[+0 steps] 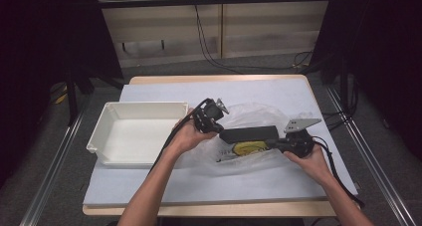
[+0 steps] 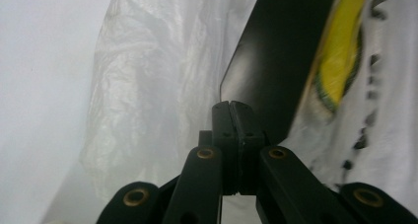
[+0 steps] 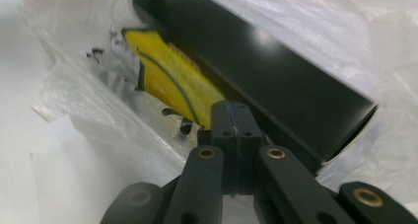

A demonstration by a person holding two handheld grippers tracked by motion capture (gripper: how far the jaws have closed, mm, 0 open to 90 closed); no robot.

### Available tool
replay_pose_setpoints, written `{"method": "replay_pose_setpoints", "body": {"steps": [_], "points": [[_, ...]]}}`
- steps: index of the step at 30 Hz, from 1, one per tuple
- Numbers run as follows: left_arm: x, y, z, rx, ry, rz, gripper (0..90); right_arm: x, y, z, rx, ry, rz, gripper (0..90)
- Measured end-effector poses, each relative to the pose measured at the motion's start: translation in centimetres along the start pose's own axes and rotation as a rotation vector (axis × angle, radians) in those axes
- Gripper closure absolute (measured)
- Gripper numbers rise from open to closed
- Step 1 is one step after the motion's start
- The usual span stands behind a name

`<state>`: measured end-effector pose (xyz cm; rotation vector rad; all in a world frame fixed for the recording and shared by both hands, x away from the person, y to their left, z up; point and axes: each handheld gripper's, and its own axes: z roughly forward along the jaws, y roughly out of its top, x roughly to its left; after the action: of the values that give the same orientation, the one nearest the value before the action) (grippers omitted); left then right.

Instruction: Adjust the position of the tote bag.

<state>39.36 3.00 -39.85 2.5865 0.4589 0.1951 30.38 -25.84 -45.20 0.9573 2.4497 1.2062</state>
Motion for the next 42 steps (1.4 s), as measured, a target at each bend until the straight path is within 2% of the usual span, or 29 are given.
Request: {"method": "replay_pose_setpoints", "body": {"steps": [5,6,7,9,12,14,16,17,19,21,24,25,26,28,29,32,33,35,38,40,41,42], "points": [[0.8,-0.2,0.8,0.081,0.059,0.009,90.0,0.4,-0.9,0.3,0.038,-0.011,-0.018,90.0],[1.0,-0.3,1.0,0.069,0.043,-0.013,90.0,0.4,-1.1,0.3,0.046,-0.015,-0.012,90.0],[1.0,-0.3,1.1,0.075,0.035,-0.017,90.0,0.3,-1.2,0.4,0.049,-0.019,-0.011,90.0],[1.1,-0.3,1.8,0.108,0.041,-0.017,90.0,0.2,-1.6,0.5,0.064,-0.031,-0.014,90.0],[1.1,-0.3,2.2,0.113,0.037,-0.023,90.0,0.1,-2.1,0.7,0.09,-0.035,-0.01,90.0],[1.1,-0.3,2.6,0.137,0.041,-0.007,90.0,0.1,-2.4,0.7,0.099,-0.038,-0.009,90.0],[1.1,-0.4,2.9,0.16,0.039,-0.009,89.9,0.1,-2.7,0.9,0.114,-0.036,-0.012,90.0],[1.1,-0.5,3.2,0.164,0.035,-0.03,89.9,0.2,-2.9,1.0,0.121,-0.041,-0.014,90.0],[1.2,-0.6,3.4,0.167,0.02,-0.031,89.8,0.3,-3.0,0.8,0.12,-0.041,-0.012,90.0],[1.3,-0.7,3.5,0.197,0.025,0.002,89.4,0.3,-3.1,0.7,0.121,-0.046,-0.018,90.0],[1.3,-0.8,3.7,0.186,0.027,-0.019,88.9,0.4,-3.3,0.4,0.116,-0.039,-0.014,90.0],[1.3,-0.8,3.8,0.182,0.02,-0.034,88.8,0.4,-3.3,0.3,0.121,-0.053,-0.011,90.0],[1.5,-0.8,3.8,0.194,0.021,-0.022,88.6,0.3,-3.3,0.3,0.114,-0.053,-0.01,90.0],[1.5,-0.8,3.7,0.186,0.016,-0.017,87.9,0.2,-3.3,0.1,0.102,-0.05,-0.01,90.0],[1.5,-0.8,3.7,0.172,0.018,-0.028,87.6,0.2,-3.3,-0.1,0.092,-0.054,-0.005,90.0],[1.7,-0.8,3.2,0.148,0.014,-0.033,85.0,0.2,-3.1,-0.7,0.051,-0.065,-0.006,90.0],[1.8,-0.9,3.1,0.121,0.014,-0.038,84.0,0.2,-3.1,-1.0,0.033,-0.066,0.0,90.0],[1.6,-1.0,2.6,0.105,0.013,-0.039,81.0,0.2,-3.2,-1.6,-0.007,-0.056,0.015,89.0],[1.6,-1.0,1.9,0.072,0.018,-0.04,75.7,0.7,-3.4,-2.5,-0.052,-0.077,0.022,83.5],[1.6,-1.1,1.5,0.06,0.024,-0.035,72.1,1.0,-3.5,-3.1,-0.082,-0.069,0.034,80.3],[1.6,-1.2,1.3,0.04,0.016,-0.049,71.0,1.2,-3.5,-3.3,-0.091,-0.072,0.035,77.5],[1.5,-1.3,1.0,0.018,0.02,-0.044,68.7,1.4,-3.6,-3.6,-0.105,-0.076,0.04,74.6]]}}
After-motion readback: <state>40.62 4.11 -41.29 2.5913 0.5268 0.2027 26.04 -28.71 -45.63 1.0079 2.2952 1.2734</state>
